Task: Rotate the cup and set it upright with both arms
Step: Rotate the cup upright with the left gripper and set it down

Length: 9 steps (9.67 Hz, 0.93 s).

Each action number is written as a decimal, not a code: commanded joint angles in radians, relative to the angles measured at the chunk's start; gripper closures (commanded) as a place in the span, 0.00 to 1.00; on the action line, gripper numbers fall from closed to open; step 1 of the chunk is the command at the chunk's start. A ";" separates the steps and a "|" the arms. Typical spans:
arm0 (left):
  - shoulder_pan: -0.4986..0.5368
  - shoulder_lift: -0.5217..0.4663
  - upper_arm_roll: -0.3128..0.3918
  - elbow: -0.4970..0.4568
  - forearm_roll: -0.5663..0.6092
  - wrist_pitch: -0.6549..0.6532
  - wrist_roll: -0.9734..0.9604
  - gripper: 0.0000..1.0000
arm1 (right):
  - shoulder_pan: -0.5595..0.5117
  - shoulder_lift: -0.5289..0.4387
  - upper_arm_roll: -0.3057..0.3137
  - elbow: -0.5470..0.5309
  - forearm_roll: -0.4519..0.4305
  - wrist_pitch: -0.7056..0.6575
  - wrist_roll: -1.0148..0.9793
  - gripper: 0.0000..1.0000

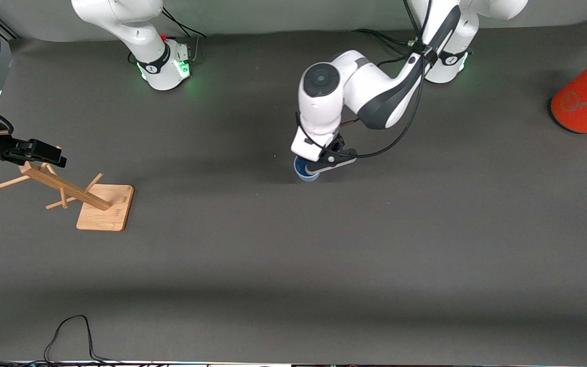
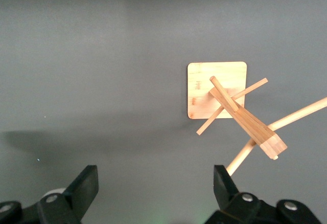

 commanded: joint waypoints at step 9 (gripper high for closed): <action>-0.096 0.033 -0.005 -0.145 0.130 0.201 -0.357 0.20 | 0.030 -0.020 -0.015 -0.047 -0.010 0.080 -0.093 0.00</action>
